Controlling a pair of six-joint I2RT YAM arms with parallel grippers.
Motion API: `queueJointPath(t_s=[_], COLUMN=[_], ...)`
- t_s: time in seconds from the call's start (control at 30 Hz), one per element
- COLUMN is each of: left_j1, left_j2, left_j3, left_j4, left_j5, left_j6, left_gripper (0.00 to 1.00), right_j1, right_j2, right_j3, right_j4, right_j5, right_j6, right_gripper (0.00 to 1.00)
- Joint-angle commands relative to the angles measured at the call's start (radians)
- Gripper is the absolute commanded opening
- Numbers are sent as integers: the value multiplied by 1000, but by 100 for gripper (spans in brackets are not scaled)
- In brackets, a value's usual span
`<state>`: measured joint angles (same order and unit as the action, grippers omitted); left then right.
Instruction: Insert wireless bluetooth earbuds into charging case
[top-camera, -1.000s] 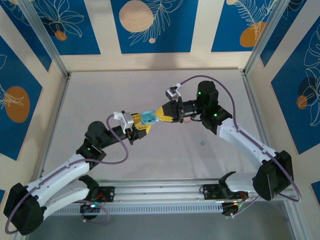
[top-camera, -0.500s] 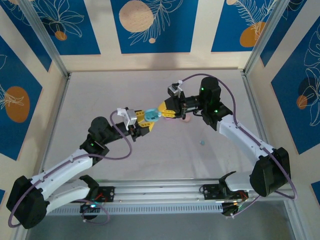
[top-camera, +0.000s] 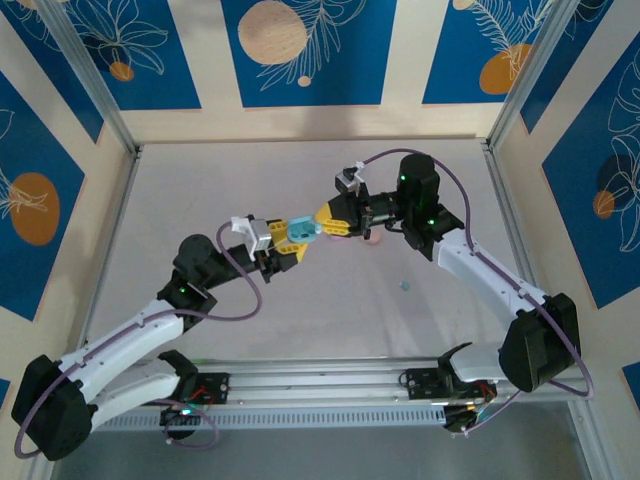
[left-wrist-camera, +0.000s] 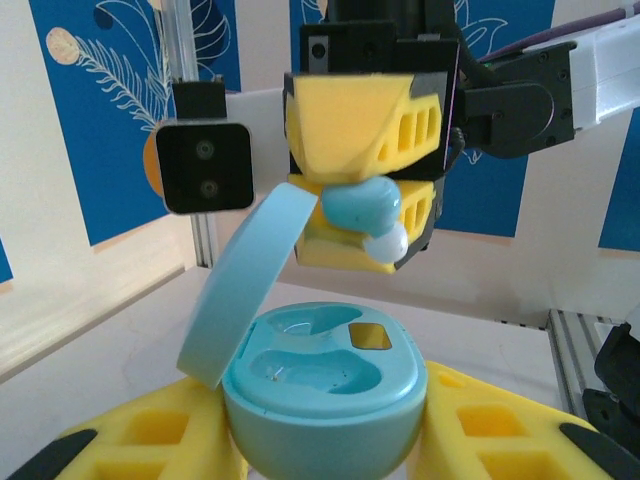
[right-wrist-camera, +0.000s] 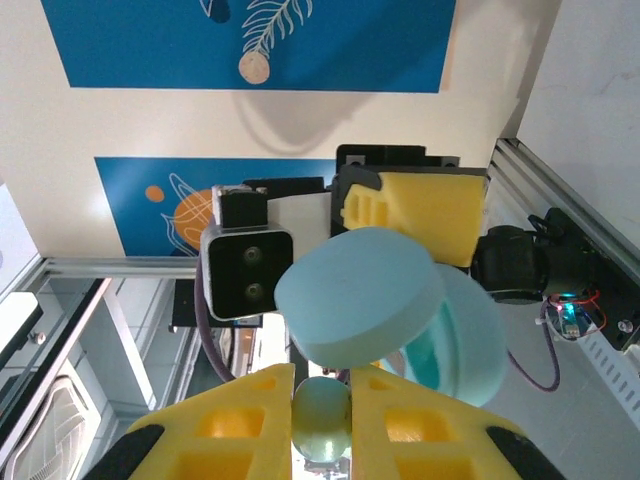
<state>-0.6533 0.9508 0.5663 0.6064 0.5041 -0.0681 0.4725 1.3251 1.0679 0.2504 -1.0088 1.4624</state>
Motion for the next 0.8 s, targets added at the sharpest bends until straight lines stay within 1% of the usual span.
queueJointPath(t_s=[0.0, 0.13, 0.33, 0.57, 0.77], left_j1=[-11, -12, -12, -12, -12], left_j2=[-21, -12, -5, -12, -32], left_j3=[12, 0, -19, -34, -33], left_j4=[32, 48, 75, 82, 56], left_j5=[-2, -12, -20, -27, -11], left_j6=[15, 12, 1, -4, -1], left_gripper=[38, 38, 37, 37, 37], right_j1=[22, 53, 104, 141, 132], right_j2=[-43, -66, -69, -61, -68], right_j3=[48, 84, 86, 90, 127], right_j4=[-107, -248, -270, -296, -426], right_j5=[29, 121, 227, 288, 325], right_j6=[-92, -213, -260, -300, -398], right_gripper=[19, 19, 19, 19, 18])
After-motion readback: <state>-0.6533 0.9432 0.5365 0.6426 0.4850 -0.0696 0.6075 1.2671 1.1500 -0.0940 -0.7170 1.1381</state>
